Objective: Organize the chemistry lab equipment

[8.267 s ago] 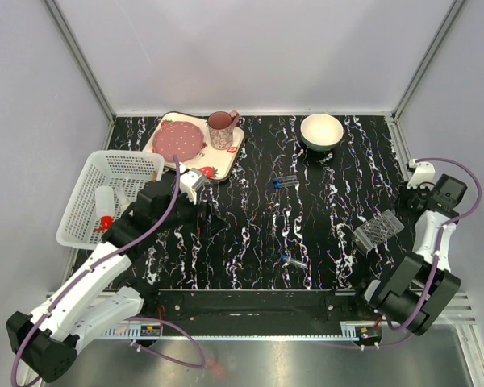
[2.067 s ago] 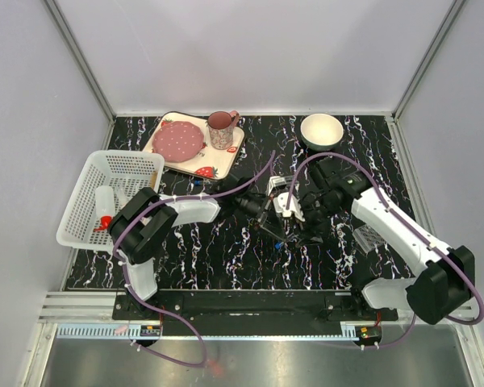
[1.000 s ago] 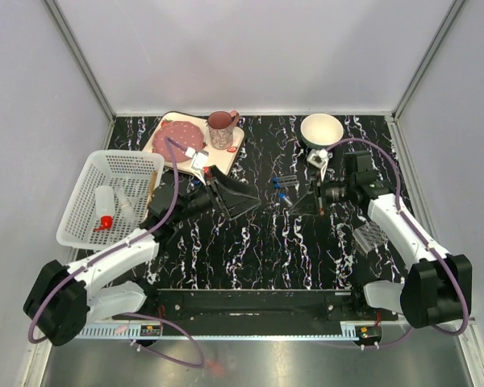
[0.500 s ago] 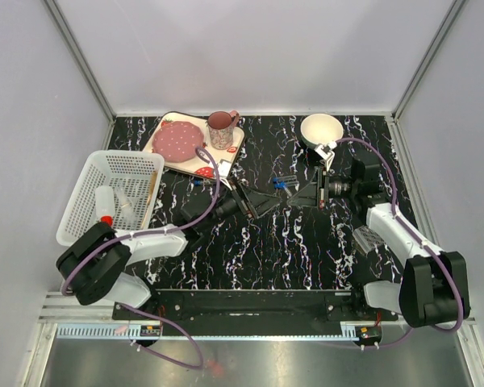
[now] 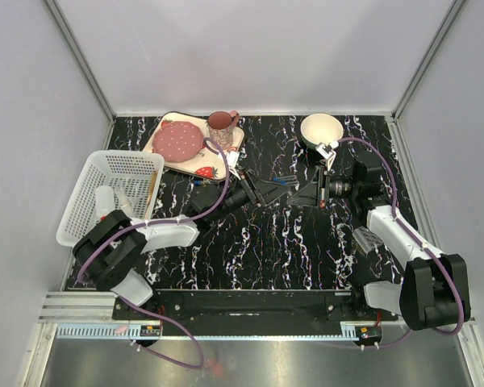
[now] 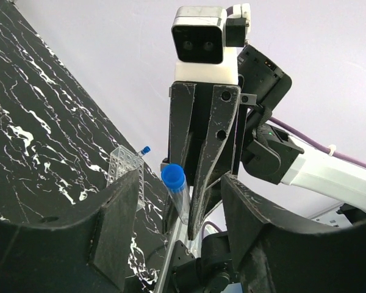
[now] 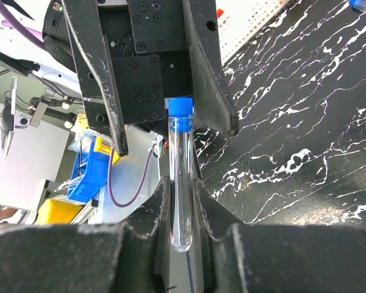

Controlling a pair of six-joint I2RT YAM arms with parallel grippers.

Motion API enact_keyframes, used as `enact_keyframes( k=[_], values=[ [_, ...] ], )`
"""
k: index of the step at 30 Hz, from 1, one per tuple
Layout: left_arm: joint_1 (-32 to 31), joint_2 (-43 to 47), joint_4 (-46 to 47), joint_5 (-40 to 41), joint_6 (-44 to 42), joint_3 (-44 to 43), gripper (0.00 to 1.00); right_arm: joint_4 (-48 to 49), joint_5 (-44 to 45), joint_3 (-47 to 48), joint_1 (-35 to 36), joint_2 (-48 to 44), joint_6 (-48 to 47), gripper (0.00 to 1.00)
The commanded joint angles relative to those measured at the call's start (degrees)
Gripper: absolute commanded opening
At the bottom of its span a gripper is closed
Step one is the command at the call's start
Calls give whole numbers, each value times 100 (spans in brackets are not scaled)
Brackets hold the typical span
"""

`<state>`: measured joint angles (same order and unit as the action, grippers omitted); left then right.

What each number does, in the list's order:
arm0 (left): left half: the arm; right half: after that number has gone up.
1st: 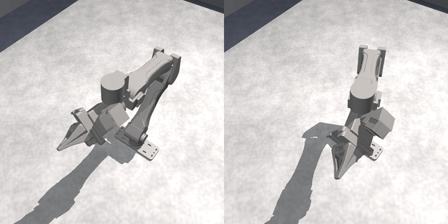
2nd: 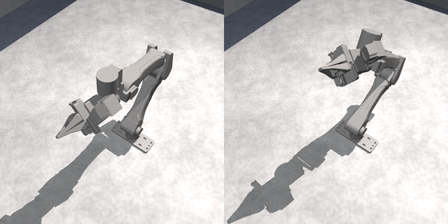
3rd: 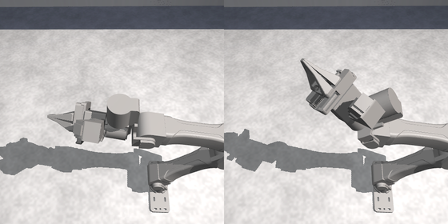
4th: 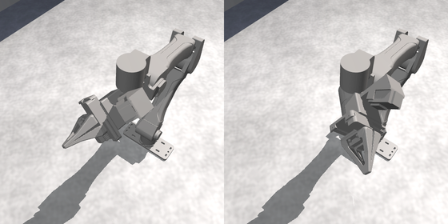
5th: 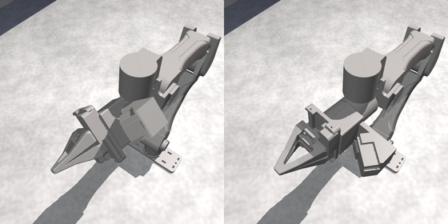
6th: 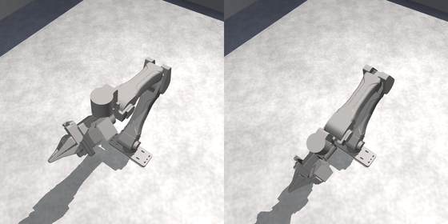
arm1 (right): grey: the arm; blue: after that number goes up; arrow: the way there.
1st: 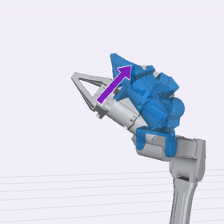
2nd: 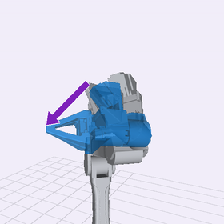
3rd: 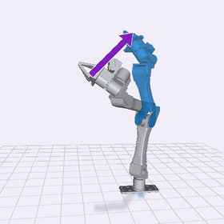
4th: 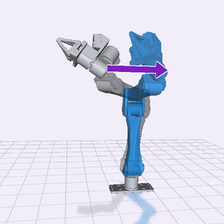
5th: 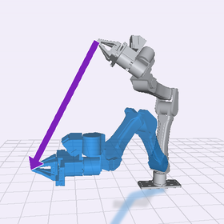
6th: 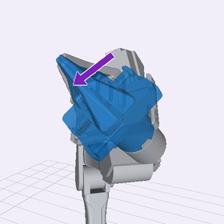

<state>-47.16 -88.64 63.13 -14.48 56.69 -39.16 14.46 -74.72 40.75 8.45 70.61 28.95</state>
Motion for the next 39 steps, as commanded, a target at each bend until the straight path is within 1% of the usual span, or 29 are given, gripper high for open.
enact_keyframes(
  k=[1,2,4,5,8,12,13,15,16,18,24,28,29,31,32,34,35,37,38,39],
  values=[
    [-74,-13,384,-134,18,-303,57,443,-166,-23,-27,-162,172,15],
    [-92,-22,393,-134,1,-312,56,470,-157,-41,-27,-144,207,15],
    [-136,-30,384,-99,-17,-312,45,566,-140,-41,-27,-126,286,15],
    [-145,-39,358,-81,0,-312,43,602,-140,-58,-27,-109,321,15],
    [-180,-66,393,-2,-8,-286,43,742,-148,-50,-36,-74,462,15],
    [-206,-74,384,7,-26,-347,37,778,-140,-67,-27,-56,489,16],
    [-206,-83,366,-2,-35,-356,33,778,-131,-67,-27,-56,489,16],
    [-198,-83,349,-20,-43,-365,29,778,-131,-76,-27,-56,480,16],
    [-197,-74,349,-11,-61,-365,25,769,-139,-85,-27,-56,471,16],
    [-197,-57,323,-11,-96,-356,23,760,-157,-120,-27,-91,436,16],
    [-75,-39,217,-248,-105,-382,17,436,-227,-190,-27,-249,94,22],
    [66,13,182,-494,-105,-382,14,242,-306,-208,-19,-328,-135,27],
    [136,13,130,-686,-123,-408,14,155,-315,-199,-19,-328,-222,32],
    [224,48,-19,-959,-149,-470,13,49,-420,-182,-19,-363,-372,35],
    [303,66,-238,-1213,-271,-505,13,-352,-447,-156,-19,-372,-764,37],
    [382,171,-468,-1416,-403,-505,13,-1169,-439,72,25,-442,-1476,38],
    [461,198,-677,-1626,-552,-488,13,-2052,-395,160,43,-460,-2237,39],
    [532,312,-959,-1847,-719,-488,13,-2551,-342,336,60,-530,-2709,39],
    [576,347,-1274,-2048,-929,-496,13,-2753,-333,372,61,-565,-2867,39],
    [585,382,-1451,-2137,-1036,-505,13,-2808,-324,407,61,-609,-2869,39]
  ],
)
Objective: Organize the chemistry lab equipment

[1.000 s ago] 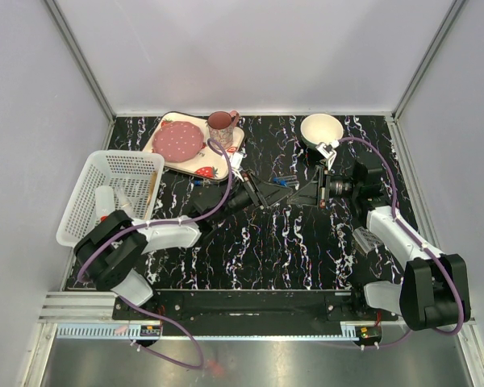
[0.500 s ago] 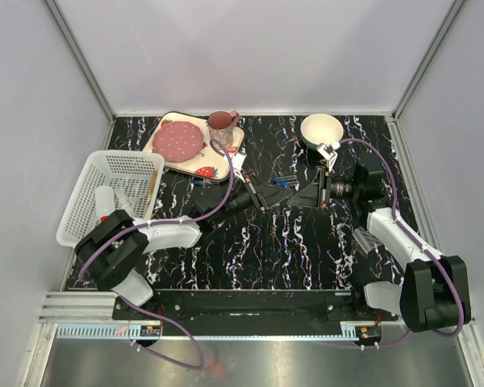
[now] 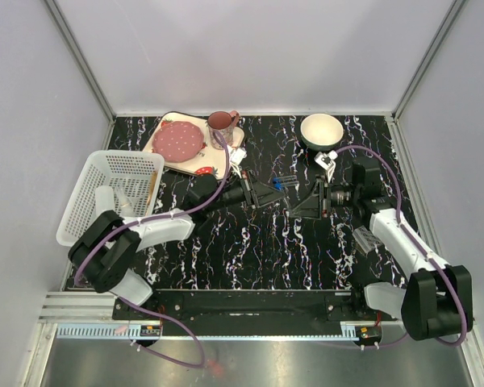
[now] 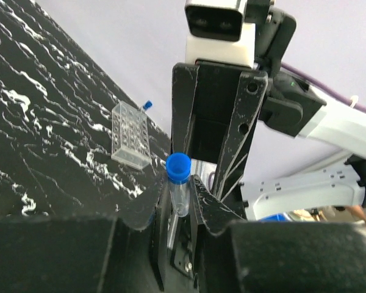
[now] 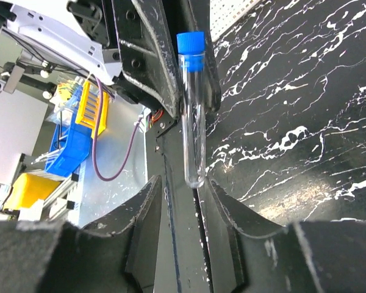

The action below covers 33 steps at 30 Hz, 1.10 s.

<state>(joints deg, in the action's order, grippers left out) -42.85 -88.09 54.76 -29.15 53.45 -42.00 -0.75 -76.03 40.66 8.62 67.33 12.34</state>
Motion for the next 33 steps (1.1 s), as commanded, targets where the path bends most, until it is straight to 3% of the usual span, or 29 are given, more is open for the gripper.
enact_keyframes(
  k=[1,6,14,22,27,33],
  values=[
    [163,406,-781,-724,-809,-230,13,-1304,-158,477,52,-282,-1207,40],
    [163,495,-1020,-1058,-933,-256,13,-1620,26,679,227,-89,-1567,39],
    [163,293,-239,-1067,-345,-230,13,-1963,343,961,535,245,-1752,40],
    [154,161,-176,-1058,-256,-388,13,-2175,475,1128,720,439,-1911,35],
    [145,143,-168,-1005,-230,-388,15,-2148,388,1215,729,526,-1867,14],
    [-21,73,183,-707,16,-283,34,-1297,124,1102,729,562,-919,9]
  ],
)
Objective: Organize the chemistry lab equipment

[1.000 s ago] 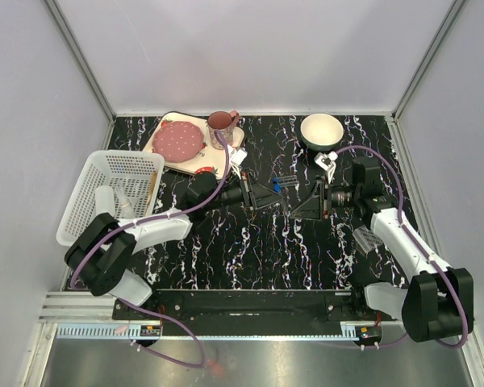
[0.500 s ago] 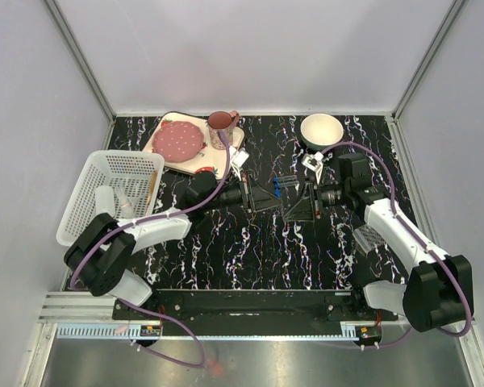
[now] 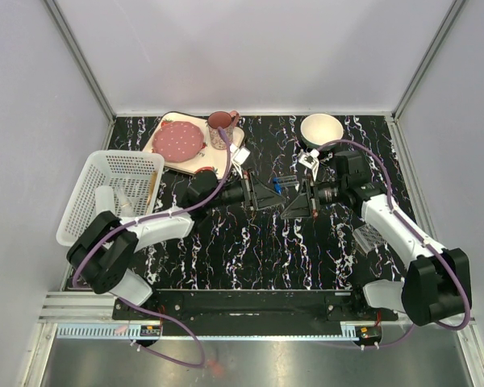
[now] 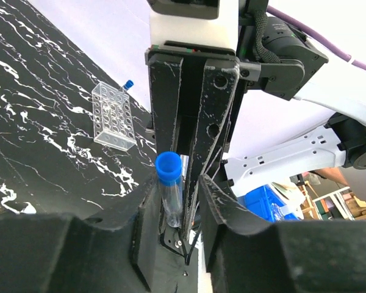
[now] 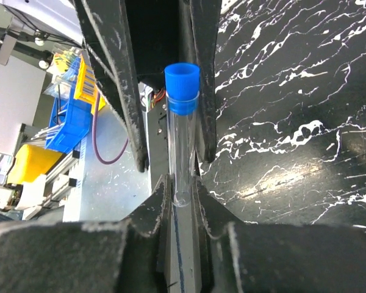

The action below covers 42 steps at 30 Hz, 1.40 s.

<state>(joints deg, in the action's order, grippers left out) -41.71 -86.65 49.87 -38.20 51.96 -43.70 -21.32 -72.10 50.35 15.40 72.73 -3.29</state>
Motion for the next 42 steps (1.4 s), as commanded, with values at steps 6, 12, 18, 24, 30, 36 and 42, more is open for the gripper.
enact_keyframes(
  k=[6,12,18,24,30,36,42],
  values=[
    [-425,-89,1331,988,340,317,39,1507,-507,89,-80,110,1444,8],
    [-486,-106,2446,1848,692,818,39,3483,-613,-446,-213,31,3174,8],
    [-592,-194,2581,2202,710,715,37,3837,-604,-587,-274,-22,3370,9],
    [-601,-247,2625,2273,736,653,34,3864,-586,-666,-292,-39,3370,9],
    [-575,-247,2651,2361,745,582,33,3855,-578,-807,-301,-136,3326,10],
    [-575,-361,2633,2255,833,433,28,3846,-569,-807,-353,-171,3352,10],
    [-601,-423,2695,2273,894,512,28,3916,-560,-816,-388,-145,3431,11]
  ],
)
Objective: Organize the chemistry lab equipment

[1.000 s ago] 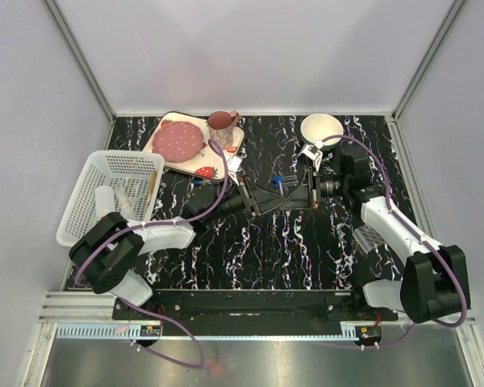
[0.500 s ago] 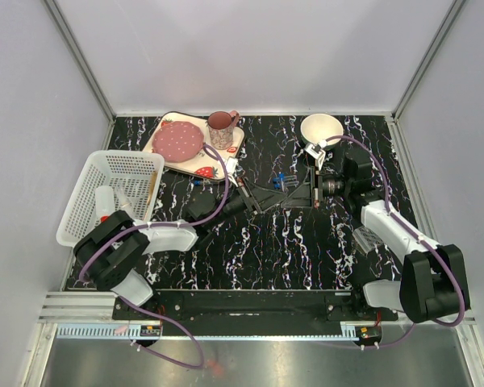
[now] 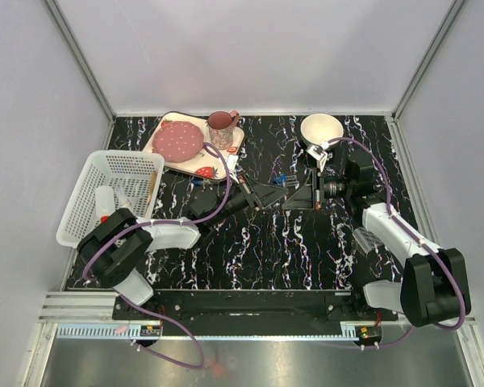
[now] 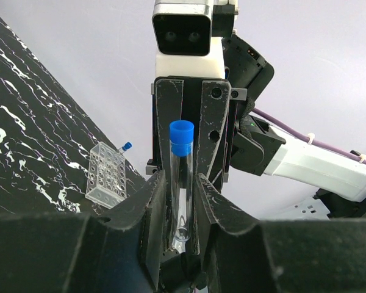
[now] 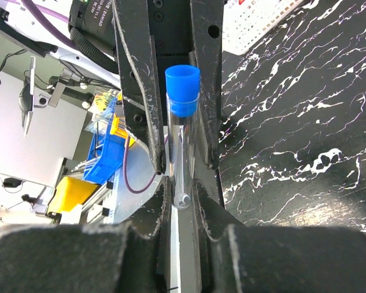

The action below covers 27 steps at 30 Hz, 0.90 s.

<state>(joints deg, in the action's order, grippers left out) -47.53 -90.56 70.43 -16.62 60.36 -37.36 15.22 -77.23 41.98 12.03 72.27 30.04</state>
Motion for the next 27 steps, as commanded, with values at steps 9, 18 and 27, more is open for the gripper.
enact_keyframes(
  k=[9,18,27],
  values=[
    [-46,-93,638,-7,81,-236,21,297,-29,-49,-52,-125,98,12],
    [59,91,525,-332,-15,-105,11,-1219,-20,204,-69,-397,-1356,38],
    [314,1127,-1925,-1325,-1587,10,11,-5800,867,1548,-166,-846,-5569,86]
  ],
)
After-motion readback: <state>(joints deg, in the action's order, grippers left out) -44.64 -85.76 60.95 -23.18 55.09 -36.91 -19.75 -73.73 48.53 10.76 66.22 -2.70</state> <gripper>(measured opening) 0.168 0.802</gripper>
